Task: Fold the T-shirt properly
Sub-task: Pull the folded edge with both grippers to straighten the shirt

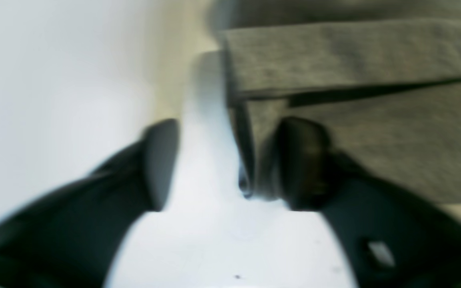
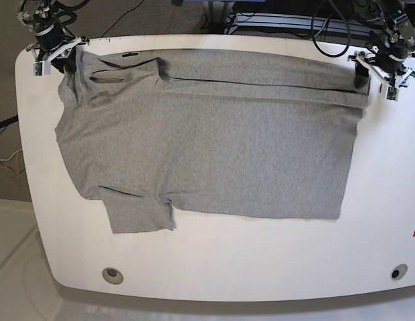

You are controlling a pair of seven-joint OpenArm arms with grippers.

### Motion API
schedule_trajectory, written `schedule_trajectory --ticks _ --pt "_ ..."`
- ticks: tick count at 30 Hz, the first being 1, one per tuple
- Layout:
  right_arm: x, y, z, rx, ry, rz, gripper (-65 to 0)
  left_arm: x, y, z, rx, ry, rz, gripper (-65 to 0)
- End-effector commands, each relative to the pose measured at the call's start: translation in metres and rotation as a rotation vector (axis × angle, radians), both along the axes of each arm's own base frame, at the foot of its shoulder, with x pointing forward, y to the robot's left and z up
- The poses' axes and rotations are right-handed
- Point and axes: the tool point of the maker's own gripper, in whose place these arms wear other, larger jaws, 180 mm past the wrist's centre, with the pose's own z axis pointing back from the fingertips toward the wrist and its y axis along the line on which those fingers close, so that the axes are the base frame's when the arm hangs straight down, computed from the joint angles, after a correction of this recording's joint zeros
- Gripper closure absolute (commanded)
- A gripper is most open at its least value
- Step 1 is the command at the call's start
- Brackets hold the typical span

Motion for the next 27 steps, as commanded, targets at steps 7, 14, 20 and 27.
schedule_trajectory --ticks 7,14,20,27 --pt "-0.04 -0.013 -0.021 -0.062 0.212 -0.006 -41.2 -0.056 0.013 -0.031 0.134 0.34 -0.017 -50.5" --pt "-0.034 -0.022 -0.015 -0.089 0.204 0.006 -39.4 -0.025 0.015 0.004 0.21 0.233 -0.044 -50.9" --pt "-0.025 -0.028 -0.003 -0.121 0.179 0.017 -39.4 -0.007 0.014 0.028 0.258 0.162 -0.063 -50.9" --pt "-0.018 -0.046 0.024 -0.197 0.15 0.001 -39.7 0.005 0.015 0.039 0.276 0.123 -0.066 -50.9"
